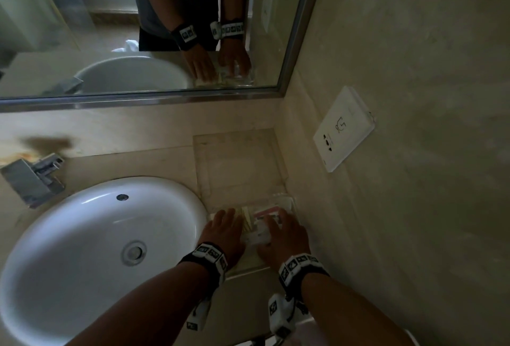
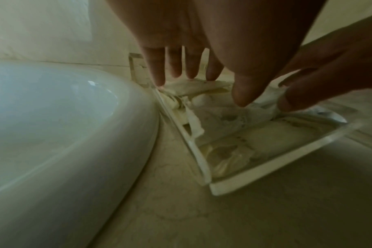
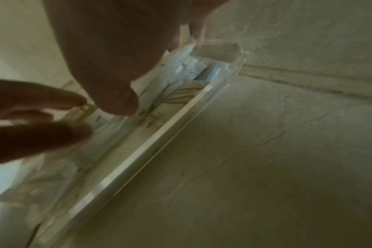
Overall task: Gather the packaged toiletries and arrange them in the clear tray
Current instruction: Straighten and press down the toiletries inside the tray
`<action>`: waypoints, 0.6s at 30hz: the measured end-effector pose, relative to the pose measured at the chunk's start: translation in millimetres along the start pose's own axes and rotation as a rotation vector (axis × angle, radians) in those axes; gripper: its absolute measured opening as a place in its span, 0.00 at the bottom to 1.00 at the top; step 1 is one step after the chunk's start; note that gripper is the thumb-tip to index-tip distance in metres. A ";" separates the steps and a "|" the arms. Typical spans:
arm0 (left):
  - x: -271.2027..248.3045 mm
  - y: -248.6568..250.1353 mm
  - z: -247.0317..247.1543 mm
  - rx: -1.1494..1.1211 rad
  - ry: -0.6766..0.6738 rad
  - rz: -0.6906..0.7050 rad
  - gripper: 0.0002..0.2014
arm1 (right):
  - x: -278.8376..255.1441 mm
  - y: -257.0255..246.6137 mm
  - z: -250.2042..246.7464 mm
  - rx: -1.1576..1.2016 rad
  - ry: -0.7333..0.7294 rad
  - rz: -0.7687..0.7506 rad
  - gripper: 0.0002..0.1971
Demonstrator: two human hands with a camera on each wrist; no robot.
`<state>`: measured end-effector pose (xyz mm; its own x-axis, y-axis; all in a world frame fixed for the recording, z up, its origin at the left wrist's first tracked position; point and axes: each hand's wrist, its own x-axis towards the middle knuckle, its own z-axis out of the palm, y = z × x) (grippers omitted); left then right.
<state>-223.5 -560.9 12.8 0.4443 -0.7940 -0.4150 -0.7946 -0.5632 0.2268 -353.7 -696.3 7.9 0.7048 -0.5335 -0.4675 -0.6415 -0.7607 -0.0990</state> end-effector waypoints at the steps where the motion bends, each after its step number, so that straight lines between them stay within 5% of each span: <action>1: -0.6 1.6 1.6 0.019 0.030 0.017 0.34 | -0.4 -4.4 -0.6 0.001 0.070 -0.007 0.40; 8: -4.2 9.9 6.8 -0.069 0.022 -0.013 0.32 | 10.2 -18.3 -4.7 0.018 0.167 -0.090 0.29; 18: 2.1 16.8 39.5 -0.114 0.023 -0.051 0.35 | 27.7 2.1 24.9 0.061 0.124 -0.097 0.32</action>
<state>-252.3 -563.0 -19.1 0.4933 -0.7683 -0.4080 -0.7191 -0.6241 0.3057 -343.0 -703.5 -27.1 0.7936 -0.5033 -0.3418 -0.5834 -0.7889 -0.1930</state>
